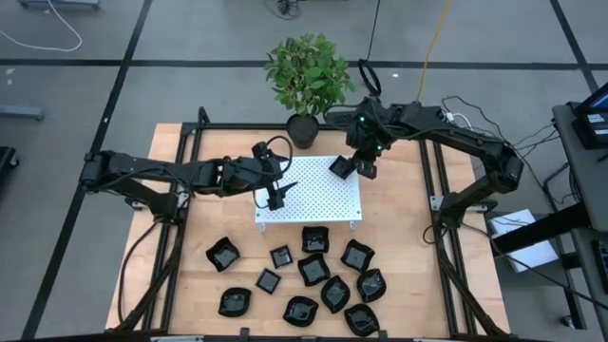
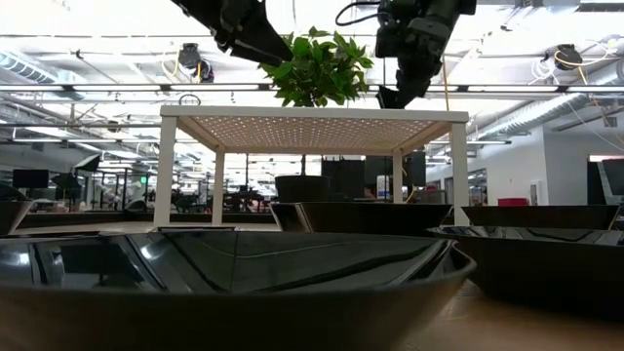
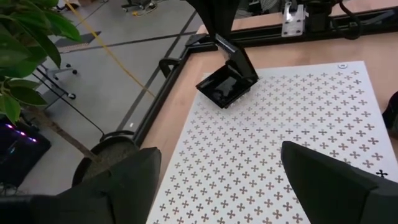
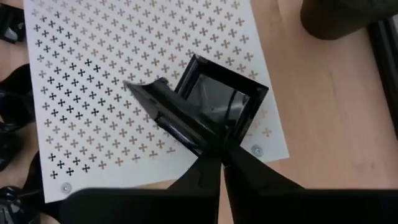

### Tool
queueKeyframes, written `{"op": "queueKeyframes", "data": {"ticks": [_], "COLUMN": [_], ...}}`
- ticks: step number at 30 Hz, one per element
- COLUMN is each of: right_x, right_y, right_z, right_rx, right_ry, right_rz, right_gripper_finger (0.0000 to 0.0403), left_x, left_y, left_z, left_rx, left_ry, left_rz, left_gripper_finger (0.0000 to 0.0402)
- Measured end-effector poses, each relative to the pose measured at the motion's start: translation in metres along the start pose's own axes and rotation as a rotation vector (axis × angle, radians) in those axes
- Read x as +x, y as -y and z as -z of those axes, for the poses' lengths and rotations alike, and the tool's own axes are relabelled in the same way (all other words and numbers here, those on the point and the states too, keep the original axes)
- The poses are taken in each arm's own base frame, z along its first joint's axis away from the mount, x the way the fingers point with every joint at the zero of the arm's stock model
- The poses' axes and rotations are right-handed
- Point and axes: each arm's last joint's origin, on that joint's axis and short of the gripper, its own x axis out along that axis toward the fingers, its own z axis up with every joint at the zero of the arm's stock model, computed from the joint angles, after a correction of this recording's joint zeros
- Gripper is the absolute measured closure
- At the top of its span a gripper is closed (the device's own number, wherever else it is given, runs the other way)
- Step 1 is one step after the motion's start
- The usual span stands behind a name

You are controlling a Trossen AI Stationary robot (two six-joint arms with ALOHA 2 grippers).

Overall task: Pick & Place Mini shaped plates
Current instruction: Stack the black square plate on top of the black square plate on the shelf

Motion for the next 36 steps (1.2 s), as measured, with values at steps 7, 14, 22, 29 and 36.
{"op": "queueKeyframes", "data": {"ticks": [7, 14, 22, 29, 36], "right_x": [0.000, -0.003, -0.005, -0.003, -0.003], "right_y": [0.000, 0.001, 0.004, -0.004, -0.035], "right_z": [0.000, -0.008, -0.015, -0.016, -0.019], "right_rx": [-0.018, -0.040, -0.060, -0.072, -0.115], "right_ry": [0.003, 0.088, 0.160, 0.153, 0.168], "right_rz": [0.001, 0.026, 0.095, 0.076, 0.016], "right_gripper_finger": [0.0348, 0.0306, 0.0287, 0.0288, 0.0293], "left_x": [0.000, 0.000, 0.000, 0.000, 0.000], "left_y": [0.000, 0.000, 0.000, 0.000, 0.002], "left_z": [0.000, 0.000, 0.001, 0.003, 0.003], "left_rx": [0.000, 0.000, 0.004, 0.012, 0.019], "left_ry": [-0.001, -0.001, -0.010, -0.027, -0.020], "left_rz": [0.000, 0.000, 0.001, 0.004, 0.054], "left_gripper_finger": [0.0066, 0.0066, 0.0066, 0.0066, 0.0066]}}
